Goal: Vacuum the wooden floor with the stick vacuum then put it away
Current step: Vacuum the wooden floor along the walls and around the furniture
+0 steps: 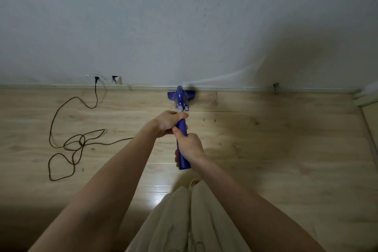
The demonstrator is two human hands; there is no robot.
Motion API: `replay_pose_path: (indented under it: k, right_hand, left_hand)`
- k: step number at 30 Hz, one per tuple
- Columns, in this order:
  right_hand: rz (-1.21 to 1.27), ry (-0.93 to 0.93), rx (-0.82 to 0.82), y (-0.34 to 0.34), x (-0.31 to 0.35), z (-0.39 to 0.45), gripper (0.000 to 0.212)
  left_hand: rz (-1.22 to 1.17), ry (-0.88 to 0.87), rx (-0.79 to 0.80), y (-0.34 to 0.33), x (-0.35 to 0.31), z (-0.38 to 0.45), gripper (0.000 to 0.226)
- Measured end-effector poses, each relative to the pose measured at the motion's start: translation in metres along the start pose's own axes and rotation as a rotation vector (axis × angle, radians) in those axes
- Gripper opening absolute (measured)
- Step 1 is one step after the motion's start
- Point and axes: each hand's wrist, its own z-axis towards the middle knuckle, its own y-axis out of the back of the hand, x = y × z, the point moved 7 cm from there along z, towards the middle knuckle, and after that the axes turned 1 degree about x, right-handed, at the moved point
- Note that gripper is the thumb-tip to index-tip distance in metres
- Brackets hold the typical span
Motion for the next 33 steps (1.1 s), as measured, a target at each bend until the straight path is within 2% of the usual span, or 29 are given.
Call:
replay_pose_path:
  k: [7,13,16,20,26,33]
  right_hand:
    - [-0.032,-0.01,0.041,-0.007,-0.021,-0.004,0.04]
    - [-0.245,0.023,-0.096,0.023,-0.054,-0.026,0.041]
    - [-0.268,0.035,-0.125,0.035,-0.06,-0.04,0.043]
    - [-0.195,0.003,-0.096,0.029,-0.065,-0.063,0.044]
    - [-0.014,-0.011,-0.097,0.004,-0.069,-0.081,0.042]
    - [0.108,-0.033,-0.121,-0.034,-0.057,-0.046,0.046]
  left_hand:
    - [0.042,0.03,0.059,-0.002,0.015,-0.009,0.033]
    - [0.016,0.034,0.061,-0.038,0.043,-0.02,0.024]
    - [-0.024,0.024,0.051,-0.054,0.046,-0.031,0.018]
    - [-0.039,0.033,0.006,-0.057,0.05,-0.052,0.016]
    - [-0.026,0.027,0.037,-0.044,0.064,-0.061,0.009]
    - [-0.015,0.008,0.028,-0.004,0.056,-0.042,0.022]
